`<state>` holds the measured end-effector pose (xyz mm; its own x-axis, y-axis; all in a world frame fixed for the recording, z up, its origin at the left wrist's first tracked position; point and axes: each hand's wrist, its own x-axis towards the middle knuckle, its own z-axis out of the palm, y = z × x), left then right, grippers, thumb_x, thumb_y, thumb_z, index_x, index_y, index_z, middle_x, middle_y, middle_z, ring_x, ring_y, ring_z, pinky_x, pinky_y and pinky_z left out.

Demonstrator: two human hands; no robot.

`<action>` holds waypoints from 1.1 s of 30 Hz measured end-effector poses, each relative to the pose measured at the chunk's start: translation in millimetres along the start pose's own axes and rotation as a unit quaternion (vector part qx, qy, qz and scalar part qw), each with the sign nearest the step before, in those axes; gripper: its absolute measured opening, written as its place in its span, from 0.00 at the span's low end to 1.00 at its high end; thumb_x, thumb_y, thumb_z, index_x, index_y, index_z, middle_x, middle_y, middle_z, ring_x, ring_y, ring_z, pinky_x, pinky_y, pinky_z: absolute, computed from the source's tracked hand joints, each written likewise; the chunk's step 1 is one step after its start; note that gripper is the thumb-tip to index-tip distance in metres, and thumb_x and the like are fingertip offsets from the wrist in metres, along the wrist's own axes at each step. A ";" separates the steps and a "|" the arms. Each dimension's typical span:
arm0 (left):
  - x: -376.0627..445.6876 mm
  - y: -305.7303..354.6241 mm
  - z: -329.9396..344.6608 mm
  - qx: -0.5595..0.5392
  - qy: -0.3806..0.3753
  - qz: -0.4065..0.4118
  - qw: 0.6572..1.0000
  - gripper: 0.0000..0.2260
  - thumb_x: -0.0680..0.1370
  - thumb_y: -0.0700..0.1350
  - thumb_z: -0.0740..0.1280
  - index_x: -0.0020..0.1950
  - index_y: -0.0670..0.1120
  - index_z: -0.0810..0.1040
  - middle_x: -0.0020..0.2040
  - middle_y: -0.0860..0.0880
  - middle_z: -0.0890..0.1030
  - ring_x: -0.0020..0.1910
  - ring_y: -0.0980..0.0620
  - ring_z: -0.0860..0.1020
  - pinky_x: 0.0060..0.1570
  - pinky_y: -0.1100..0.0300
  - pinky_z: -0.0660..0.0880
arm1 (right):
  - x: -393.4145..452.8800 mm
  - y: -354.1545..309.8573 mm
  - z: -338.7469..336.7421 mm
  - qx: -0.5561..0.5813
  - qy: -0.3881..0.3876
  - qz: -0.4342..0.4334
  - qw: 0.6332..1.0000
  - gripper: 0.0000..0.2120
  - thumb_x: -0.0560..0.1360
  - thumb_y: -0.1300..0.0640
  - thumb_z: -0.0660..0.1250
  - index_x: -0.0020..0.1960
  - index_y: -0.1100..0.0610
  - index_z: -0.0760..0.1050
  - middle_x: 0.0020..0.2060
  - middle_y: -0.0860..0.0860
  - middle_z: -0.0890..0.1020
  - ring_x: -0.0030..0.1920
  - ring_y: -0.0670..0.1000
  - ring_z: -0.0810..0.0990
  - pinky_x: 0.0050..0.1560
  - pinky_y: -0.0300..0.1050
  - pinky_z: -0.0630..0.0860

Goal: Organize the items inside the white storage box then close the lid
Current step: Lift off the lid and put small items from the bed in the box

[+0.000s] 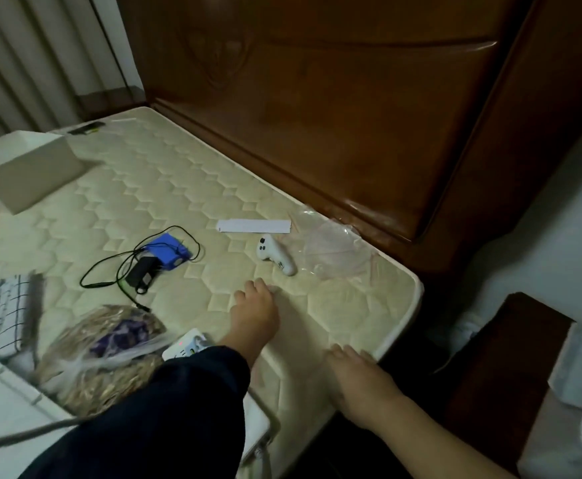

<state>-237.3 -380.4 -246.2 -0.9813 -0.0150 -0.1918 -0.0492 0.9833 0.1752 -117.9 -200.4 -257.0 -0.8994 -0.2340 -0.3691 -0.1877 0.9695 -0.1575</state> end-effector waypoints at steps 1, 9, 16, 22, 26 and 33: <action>9.0 1.5 5.0 0.009 -0.004 -0.003 1.000 0.17 0.86 0.44 0.58 0.74 0.42 0.65 0.71 0.42 0.69 0.70 0.38 0.70 0.67 0.48 0.71 | 1.5 2.6 1.8 0.002 0.001 -0.007 1.000 0.27 0.80 0.57 0.68 0.76 0.54 0.65 0.75 0.52 0.68 0.77 0.55 0.65 0.79 0.52 0.59; 19.7 6.6 30.7 -0.032 -0.040 -0.014 0.999 0.14 0.88 0.42 0.53 0.71 0.40 0.69 0.69 0.41 0.71 0.67 0.40 0.71 0.66 0.50 0.68 | 1.0 21.4 9.5 0.145 -0.005 -0.007 0.989 0.35 0.81 0.57 0.68 0.84 0.50 0.59 0.84 0.47 0.58 0.84 0.50 0.55 0.82 0.46 0.54; -68.6 34.5 -8.1 -0.416 -0.144 0.098 0.893 0.12 0.87 0.50 0.63 0.57 0.41 0.74 0.48 0.45 0.78 0.40 0.53 0.78 0.38 0.62 0.77 | -32.3 13.5 -33.2 0.488 0.141 0.118 0.853 0.19 0.82 0.55 0.69 0.72 0.54 0.77 0.57 0.49 0.86 0.55 0.48 0.86 0.60 0.48 0.83; -145.4 100.0 -60.2 -0.452 -0.183 0.217 0.846 0.12 0.87 0.45 0.63 0.65 0.37 0.74 0.51 0.42 0.81 0.49 0.46 0.81 0.51 0.52 0.81 | -97.6 28.8 -84.6 0.580 0.214 0.141 0.773 0.15 0.80 0.49 0.74 0.64 0.50 0.81 0.55 0.52 0.85 0.53 0.53 0.87 0.45 0.51 0.88; -198.5 147.9 -73.6 -0.458 -0.194 0.273 0.823 0.12 0.88 0.41 0.61 0.69 0.36 0.71 0.57 0.40 0.81 0.52 0.46 0.82 0.50 0.56 0.82 | -178.6 60.9 -103.5 0.541 0.278 0.153 0.779 0.06 0.82 0.53 0.72 0.57 0.51 0.83 0.47 0.52 0.87 0.46 0.52 0.89 0.42 0.52 0.88; -278.9 249.0 -65.8 -0.518 -0.216 0.331 0.759 0.05 0.87 0.38 0.61 0.61 0.38 0.74 0.48 0.40 0.83 0.45 0.45 0.83 0.49 0.52 0.83 | -329.9 128.4 -113.9 0.569 0.372 0.201 0.705 0.09 0.84 0.60 0.69 0.61 0.62 0.80 0.48 0.59 0.88 0.47 0.57 0.89 0.43 0.45 0.86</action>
<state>11.8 -143.4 -85.5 -0.7139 0.7002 0.0094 0.0882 0.0766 0.9932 109.8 9.6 -51.1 -0.8267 0.5573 -0.0769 0.1988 0.1615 -0.9666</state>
